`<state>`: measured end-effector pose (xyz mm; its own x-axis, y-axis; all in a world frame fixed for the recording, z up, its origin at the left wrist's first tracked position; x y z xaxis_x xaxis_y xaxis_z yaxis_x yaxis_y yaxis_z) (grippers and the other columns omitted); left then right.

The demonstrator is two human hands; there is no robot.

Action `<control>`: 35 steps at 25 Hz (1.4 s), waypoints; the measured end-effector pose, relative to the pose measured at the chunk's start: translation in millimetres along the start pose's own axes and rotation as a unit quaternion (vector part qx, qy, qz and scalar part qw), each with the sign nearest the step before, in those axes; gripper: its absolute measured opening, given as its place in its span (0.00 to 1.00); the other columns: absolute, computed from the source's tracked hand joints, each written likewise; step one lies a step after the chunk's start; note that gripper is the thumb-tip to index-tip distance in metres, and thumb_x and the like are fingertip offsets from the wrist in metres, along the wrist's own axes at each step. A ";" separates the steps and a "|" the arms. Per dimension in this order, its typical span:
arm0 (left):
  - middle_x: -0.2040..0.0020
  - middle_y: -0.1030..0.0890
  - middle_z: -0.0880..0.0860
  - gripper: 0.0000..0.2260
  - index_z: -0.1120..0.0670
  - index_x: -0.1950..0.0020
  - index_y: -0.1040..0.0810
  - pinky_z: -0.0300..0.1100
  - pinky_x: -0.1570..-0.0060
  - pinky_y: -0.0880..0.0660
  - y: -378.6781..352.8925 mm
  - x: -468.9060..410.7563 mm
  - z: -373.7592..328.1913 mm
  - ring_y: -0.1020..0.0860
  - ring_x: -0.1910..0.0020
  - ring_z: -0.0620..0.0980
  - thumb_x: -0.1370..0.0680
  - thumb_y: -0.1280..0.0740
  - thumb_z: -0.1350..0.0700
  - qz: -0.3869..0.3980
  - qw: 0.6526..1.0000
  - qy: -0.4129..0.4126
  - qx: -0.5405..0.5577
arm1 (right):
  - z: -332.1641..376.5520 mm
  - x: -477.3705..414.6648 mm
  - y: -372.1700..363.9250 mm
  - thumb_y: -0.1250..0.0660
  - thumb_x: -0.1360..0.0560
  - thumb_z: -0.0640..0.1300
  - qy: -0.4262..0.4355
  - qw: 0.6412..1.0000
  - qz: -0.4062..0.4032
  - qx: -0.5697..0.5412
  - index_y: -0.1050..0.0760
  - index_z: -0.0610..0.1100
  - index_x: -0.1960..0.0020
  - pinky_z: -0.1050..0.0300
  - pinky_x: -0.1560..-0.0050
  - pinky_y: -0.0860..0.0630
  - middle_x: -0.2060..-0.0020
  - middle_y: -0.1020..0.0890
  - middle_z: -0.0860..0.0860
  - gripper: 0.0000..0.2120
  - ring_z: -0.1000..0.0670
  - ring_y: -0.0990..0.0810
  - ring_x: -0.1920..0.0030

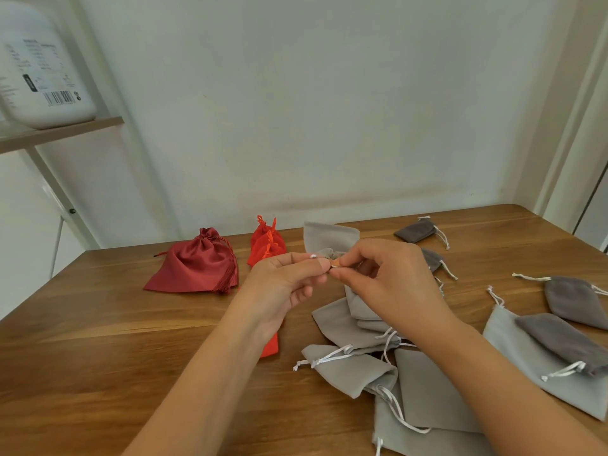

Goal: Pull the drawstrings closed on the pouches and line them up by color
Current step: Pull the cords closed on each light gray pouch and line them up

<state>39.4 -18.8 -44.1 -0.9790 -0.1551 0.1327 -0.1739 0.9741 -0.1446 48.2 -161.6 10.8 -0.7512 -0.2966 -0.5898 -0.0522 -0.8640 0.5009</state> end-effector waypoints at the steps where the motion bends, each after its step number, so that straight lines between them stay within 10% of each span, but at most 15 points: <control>1: 0.68 0.19 0.52 0.03 0.58 0.59 0.21 0.29 0.73 0.28 -1.2 -0.9 2.1 0.22 0.71 0.40 0.29 0.29 0.65 0.009 1.000 0.012 0.011 | 0.3 -0.3 1.1 0.25 0.31 0.44 0.005 1.000 0.002 -0.008 0.17 0.47 0.59 0.65 0.62 0.26 0.68 0.21 0.59 0.03 0.55 0.22 0.62; 15: 0.72 0.21 0.50 0.03 0.58 0.61 0.20 0.29 0.74 0.28 -3.2 -0.8 6.4 0.24 0.74 0.40 0.30 0.29 0.65 0.054 0.998 0.040 0.002 | 12.3 -2.9 -1.0 0.29 0.30 0.54 0.052 0.997 0.060 0.010 0.17 0.50 0.61 0.63 0.64 0.30 0.68 0.23 0.59 0.08 0.55 0.25 0.62; 21: 0.72 0.21 0.49 0.08 0.57 0.65 0.22 0.30 0.74 0.32 -11.6 7.1 -9.5 0.26 0.74 0.40 0.29 0.29 0.67 0.092 0.985 -0.034 -0.143 | 7.6 -0.6 -11.3 0.33 0.26 0.41 0.056 0.990 0.126 0.002 0.23 0.51 0.43 0.71 0.36 0.40 0.39 0.25 0.64 0.13 0.65 0.36 0.33; 26: 0.74 0.22 0.51 0.09 0.56 0.67 0.21 0.31 0.76 0.33 -14.2 12.0 -21.6 0.27 0.77 0.41 0.32 0.27 0.67 0.121 0.977 -0.077 -0.156 | 3.4 3.8 -19.0 0.29 0.29 0.40 -0.006 0.982 0.157 -0.105 0.21 0.49 0.52 0.63 0.58 0.27 0.59 0.20 0.58 0.07 0.58 0.23 0.59; 35: 0.77 0.27 0.47 0.09 0.58 0.65 0.23 0.30 0.79 0.41 -13.4 10.1 -24.7 0.37 0.80 0.40 0.29 0.30 0.70 0.133 0.976 -0.101 -0.138 | 8.4 4.0 -19.2 0.30 0.29 0.40 -0.007 0.984 0.121 -0.132 0.29 0.54 0.45 0.66 0.65 0.32 0.50 0.20 0.61 0.16 0.57 0.32 0.68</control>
<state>34.4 -29.4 -16.7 -0.9916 0.1065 -0.0737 0.0968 0.9874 0.1250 40.7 -142.8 4.1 -0.7295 -0.5026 -0.4638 0.3008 -0.8448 0.4424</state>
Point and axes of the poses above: each hand's wrist, its own x-axis away from the middle knuckle, its own y-axis out of the back of the hand, z = x × y, the point moved 10 cm from there along -x, towards the middle knuckle
